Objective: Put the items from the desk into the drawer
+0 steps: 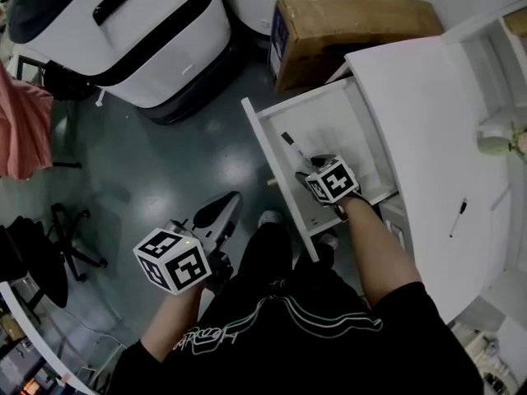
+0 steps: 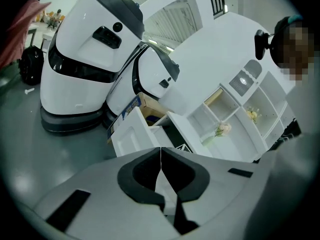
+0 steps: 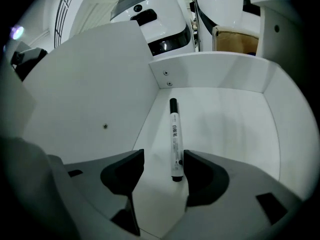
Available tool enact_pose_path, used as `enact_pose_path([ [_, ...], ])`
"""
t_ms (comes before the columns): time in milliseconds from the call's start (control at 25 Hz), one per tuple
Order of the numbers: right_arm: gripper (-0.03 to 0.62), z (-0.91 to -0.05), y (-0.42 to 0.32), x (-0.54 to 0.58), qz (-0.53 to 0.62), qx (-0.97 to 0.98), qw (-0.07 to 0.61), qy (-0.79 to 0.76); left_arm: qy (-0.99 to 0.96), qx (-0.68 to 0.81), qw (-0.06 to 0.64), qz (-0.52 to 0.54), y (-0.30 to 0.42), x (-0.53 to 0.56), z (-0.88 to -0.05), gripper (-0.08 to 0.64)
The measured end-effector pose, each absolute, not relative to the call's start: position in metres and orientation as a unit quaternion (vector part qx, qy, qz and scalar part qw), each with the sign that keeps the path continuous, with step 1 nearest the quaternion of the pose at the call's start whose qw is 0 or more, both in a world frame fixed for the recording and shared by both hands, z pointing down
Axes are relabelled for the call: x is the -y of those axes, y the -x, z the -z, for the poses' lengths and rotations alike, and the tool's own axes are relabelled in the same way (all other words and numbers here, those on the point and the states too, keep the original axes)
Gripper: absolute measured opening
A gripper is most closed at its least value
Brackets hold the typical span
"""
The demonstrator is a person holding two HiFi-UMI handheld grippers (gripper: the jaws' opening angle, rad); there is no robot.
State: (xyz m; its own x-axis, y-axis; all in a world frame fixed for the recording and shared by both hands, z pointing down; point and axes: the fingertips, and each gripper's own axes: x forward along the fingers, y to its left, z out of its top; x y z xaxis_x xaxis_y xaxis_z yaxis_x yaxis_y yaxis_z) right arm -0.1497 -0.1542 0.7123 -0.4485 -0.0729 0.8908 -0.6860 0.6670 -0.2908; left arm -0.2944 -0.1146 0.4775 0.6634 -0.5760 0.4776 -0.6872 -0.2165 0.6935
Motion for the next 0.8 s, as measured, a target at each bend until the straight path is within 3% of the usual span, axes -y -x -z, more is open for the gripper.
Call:
enact_pose_path([
  [360, 0.230, -0.588, 0.132, 0.159, -0.344, 0.822, 0.323, -0.318, -0.811, 0.368, 0.450, -0.068, 0.258, 0.130, -0.451, 0.023],
  [520, 0.075, -0.505, 0.106, 0.146, -0.399, 0.843, 0.144, -0.331, -0.838, 0.333, 0.427, -0.067, 0.213, 0.140, -0.425, 0.023],
  [680, 0.057, -0.427, 0.057, 0.124, -0.476, 0.817, -0.061, -0.319, -0.857, 0.297, 0.414, -0.072, 0.158, 0.132, -0.403, 0.021],
  [800, 0.055, -0.389, 0.000, 0.107, -0.448, 0.814, -0.102, -0.357, -0.874, 0.267, 0.396, -0.087, 0.111, 0.123, -0.385, 0.023],
])
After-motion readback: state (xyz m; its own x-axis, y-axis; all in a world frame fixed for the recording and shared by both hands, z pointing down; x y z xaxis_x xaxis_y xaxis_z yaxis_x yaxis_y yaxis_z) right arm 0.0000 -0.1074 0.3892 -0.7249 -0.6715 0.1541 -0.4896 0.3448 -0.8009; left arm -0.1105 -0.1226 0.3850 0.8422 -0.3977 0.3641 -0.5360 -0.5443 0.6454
